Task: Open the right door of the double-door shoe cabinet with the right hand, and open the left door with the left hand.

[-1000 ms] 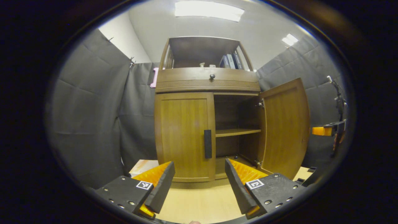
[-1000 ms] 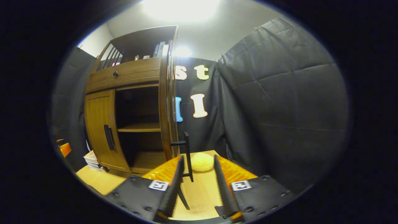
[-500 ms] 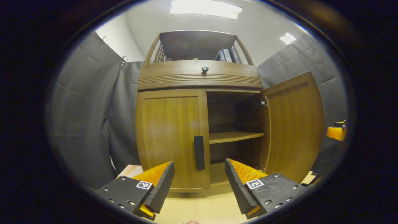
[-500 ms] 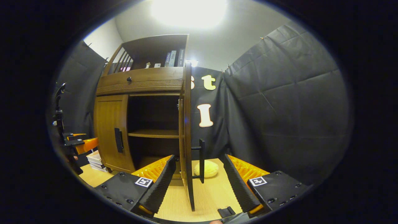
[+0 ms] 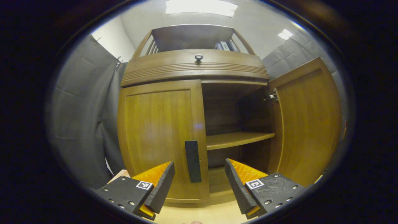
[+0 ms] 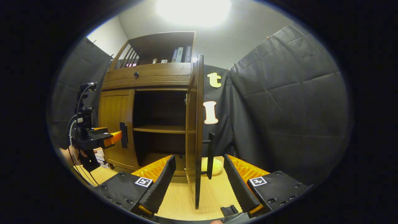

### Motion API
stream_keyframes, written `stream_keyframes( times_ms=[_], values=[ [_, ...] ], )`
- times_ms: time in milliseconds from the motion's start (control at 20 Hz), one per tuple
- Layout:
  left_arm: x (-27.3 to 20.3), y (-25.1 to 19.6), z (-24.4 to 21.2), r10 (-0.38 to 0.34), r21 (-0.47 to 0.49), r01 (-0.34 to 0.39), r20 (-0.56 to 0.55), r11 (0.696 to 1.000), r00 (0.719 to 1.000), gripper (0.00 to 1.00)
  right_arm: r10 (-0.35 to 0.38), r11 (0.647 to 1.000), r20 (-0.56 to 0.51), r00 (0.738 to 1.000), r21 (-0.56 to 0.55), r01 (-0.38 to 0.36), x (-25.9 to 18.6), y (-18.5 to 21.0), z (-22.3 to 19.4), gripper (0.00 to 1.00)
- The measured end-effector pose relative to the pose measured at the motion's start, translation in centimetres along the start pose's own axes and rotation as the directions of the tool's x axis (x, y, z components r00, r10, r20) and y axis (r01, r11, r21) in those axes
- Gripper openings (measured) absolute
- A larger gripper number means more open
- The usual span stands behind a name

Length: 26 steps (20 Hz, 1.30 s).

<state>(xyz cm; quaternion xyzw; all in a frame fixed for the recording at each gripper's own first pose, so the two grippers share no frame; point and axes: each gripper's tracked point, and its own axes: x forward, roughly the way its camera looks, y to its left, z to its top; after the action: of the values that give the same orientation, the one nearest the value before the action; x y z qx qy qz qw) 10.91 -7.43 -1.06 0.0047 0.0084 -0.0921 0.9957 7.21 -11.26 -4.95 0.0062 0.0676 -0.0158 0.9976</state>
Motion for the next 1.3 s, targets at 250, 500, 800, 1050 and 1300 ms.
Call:
stream_keyframes(
  times_ms=[250,500,800,1050,1300],
  values=[
    [1.0,0.9,-0.4,0.043,0.008,-0.043,-0.006,0.999,0.999,0.93,0.03,0.999,-0.008,1.0,-0.01,-0.03,0.4,1.0,-0.7,0.94],
    [0.8,0.2,-1.2,0.034,-0.027,-0.035,-0.056,0.999,0.998,0.94,0.047,0.999,-0.02,0.999,-0.015,-0.048,1.0,1.2,-1.1,0.94],
    [0.8,-0.2,-1.9,0.032,-0.043,-0.036,-0.09,0.998,0.995,0.7,0.075,0.997,-0.022,0.997,-0.001,-0.075,1.8,2.0,-1.2,0.94],
    [0.5,0.5,-2.7,0.103,-0.069,-0.113,-0.144,0.991,0.984,0.27,0.13,0.991,-0.023,0.991,-0.003,-0.13,1.6,3.7,-1.3,0.98],
    [0.1,0.8,-2.8,0.09,-0.063,-0.102,-0.179,0.993,0.98,0.24,0.152,0.988,-0.01,0.988,0.025,-0.152,1.6,4.5,-0.7,0.96]
  ],
)
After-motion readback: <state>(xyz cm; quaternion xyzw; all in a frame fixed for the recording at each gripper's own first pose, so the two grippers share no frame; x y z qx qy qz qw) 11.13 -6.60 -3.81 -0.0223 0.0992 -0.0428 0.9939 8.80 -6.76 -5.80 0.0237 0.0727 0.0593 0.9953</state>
